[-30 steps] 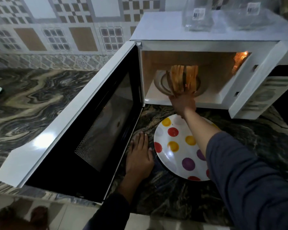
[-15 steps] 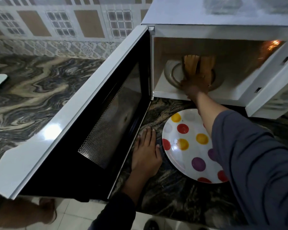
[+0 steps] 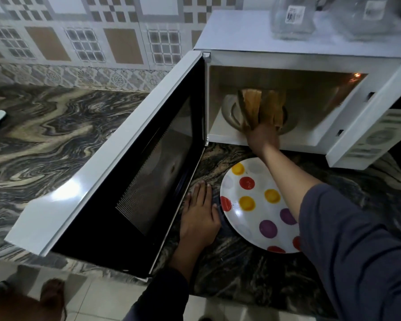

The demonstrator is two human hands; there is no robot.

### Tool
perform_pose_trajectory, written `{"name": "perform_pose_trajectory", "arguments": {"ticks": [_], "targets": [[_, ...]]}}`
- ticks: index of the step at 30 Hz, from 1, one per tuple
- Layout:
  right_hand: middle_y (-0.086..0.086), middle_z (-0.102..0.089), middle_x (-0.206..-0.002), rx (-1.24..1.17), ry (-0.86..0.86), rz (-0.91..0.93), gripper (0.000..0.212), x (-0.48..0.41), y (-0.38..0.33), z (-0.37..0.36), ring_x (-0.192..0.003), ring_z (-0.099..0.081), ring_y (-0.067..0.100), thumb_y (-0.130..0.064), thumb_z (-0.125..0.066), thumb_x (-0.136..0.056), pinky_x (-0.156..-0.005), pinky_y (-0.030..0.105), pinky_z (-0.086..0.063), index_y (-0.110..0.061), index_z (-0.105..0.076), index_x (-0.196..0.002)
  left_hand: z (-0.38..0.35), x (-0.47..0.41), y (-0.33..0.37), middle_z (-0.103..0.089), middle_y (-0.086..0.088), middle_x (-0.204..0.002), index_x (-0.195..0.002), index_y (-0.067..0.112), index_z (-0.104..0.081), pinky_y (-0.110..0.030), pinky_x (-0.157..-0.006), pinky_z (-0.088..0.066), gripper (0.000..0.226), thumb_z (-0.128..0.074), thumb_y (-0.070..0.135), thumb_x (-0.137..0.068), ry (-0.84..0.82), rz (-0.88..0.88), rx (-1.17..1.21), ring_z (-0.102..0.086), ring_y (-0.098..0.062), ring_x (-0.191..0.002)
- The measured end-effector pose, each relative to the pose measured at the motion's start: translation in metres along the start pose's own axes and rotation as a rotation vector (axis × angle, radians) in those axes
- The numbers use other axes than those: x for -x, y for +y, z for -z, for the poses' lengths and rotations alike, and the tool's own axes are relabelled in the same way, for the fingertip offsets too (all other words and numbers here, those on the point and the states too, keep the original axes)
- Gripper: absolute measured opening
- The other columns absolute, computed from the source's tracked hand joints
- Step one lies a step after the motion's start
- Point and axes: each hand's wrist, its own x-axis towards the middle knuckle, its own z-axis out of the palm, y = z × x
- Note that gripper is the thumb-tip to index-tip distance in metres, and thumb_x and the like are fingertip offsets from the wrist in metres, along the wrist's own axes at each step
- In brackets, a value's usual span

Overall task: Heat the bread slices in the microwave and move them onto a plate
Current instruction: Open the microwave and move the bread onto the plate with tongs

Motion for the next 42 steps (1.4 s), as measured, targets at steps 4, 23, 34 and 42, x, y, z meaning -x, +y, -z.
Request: {"name": "perform_pose_trajectory", "arguments": {"ticks": [4,23,34,42], "targets": [[0.017,-0.061,-0.118,-0.125,0.086,0.018,0.048,0.048,0.006,0.01,-0.107,-0.057,0.039,-0.049,-0.052,-0.088,-0.089,0.047,-0.047,-0.01,-0.052,-0.117,0.001,0.001,0.0,-0.018,-0.003,-0.156,-0.147,0.014,-0.021,-0.028,-0.112,0.007,0.074,-0.006,0.042,-0.08,0.002,-0.005,0.042,-0.01,-0.014,-0.145],[0.018,-0.057,-0.122,-0.041,0.146,-0.201,0.051,0.188,0.148,0.054,-0.105,-0.057,0.037,-0.041,-0.059,-0.085,-0.078,0.038,-0.045,-0.009,-0.044,-0.123,-0.007,0.0,-0.003,-0.028,-0.013,-0.152,-0.142,0.004,-0.03,-0.036,-0.118,-0.012,0.084,0.001,0.043,-0.075,-0.034,0.011,-0.005,-0.022,-0.022,-0.143],[0.016,-0.057,-0.116,-0.027,0.184,-0.259,0.063,0.194,0.144,0.054,-0.099,-0.059,0.035,-0.052,-0.064,-0.079,-0.068,0.03,-0.036,-0.008,-0.042,-0.119,-0.005,0.0,-0.003,-0.023,-0.01,-0.154,-0.144,0.007,-0.027,-0.034,-0.118,-0.009,0.086,0.003,0.044,-0.072,-0.037,0.014,0.018,-0.018,-0.019,-0.144],[0.016,-0.055,-0.125,0.112,0.161,-0.232,0.051,0.186,0.136,0.05,-0.106,-0.057,0.036,-0.041,-0.057,-0.088,-0.069,0.032,-0.034,-0.007,-0.04,-0.122,-0.004,0.0,-0.003,-0.022,-0.01,-0.155,-0.144,0.007,-0.026,-0.033,-0.117,-0.007,0.084,0.002,0.043,-0.073,-0.031,0.006,0.002,-0.016,-0.019,-0.144]]}}
